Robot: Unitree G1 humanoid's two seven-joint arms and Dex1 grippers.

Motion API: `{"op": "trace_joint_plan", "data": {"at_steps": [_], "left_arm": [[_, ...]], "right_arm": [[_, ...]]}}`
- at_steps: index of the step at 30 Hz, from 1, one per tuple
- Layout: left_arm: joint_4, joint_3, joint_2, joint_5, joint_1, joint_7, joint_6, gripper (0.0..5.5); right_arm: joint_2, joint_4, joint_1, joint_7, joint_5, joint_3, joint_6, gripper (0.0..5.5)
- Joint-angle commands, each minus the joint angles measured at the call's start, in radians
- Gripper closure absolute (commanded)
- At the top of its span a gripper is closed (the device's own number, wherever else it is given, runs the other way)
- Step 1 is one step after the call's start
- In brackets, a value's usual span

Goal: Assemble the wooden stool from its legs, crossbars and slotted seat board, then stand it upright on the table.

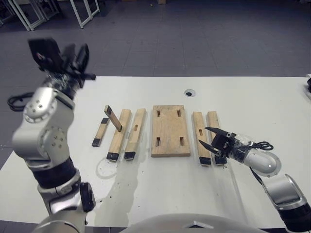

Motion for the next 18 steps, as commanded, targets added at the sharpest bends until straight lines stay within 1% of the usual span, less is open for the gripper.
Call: {"op": "trace_joint_plan", "data": {"at_steps": [1, 5, 7, 10, 14, 16, 18], "left_arm": [[0.162, -0.067, -0.027, 0.045, 0.018, -0.034, -0.030, 3.84], [0.387, -0.215, -0.114, 0.163, 0.270, -0.090, -0.150, 3.84], [0.423, -0.230, -0.142, 0.183, 0.328, -0.101, -0.198, 3.84], [0.375, -0.205, -0.127, 0.186, 0.283, -0.098, -0.226, 3.84], [0.152, -0.108, -0.064, 0.153, 0.172, -0.054, -0.202, 3.84], [0.033, -0.061, -0.045, 0.126, 0.166, -0.040, -0.161, 3.84], [-0.071, -0.028, -0.041, 0.104, 0.215, -0.030, -0.108, 3.84]], "right_arm": [[0.003, -0.006, -0.006, -0.007, -0.016, 0.000, 0.007, 2.96], [0.007, 0.002, -0.009, -0.009, -0.023, 0.005, 0.003, 2.96], [0.009, 0.008, -0.011, -0.010, -0.024, 0.005, 0.000, 2.96], [0.010, 0.006, -0.004, -0.015, -0.026, -0.001, 0.001, 2.96], [0.011, 0.002, 0.004, -0.019, -0.027, 0.002, 0.004, 2.96], [0.008, -0.003, 0.007, -0.017, -0.024, -0.001, 0.006, 2.96], [0.007, -0.005, 0.007, -0.016, -0.022, -0.002, 0.010, 2.96]]}}
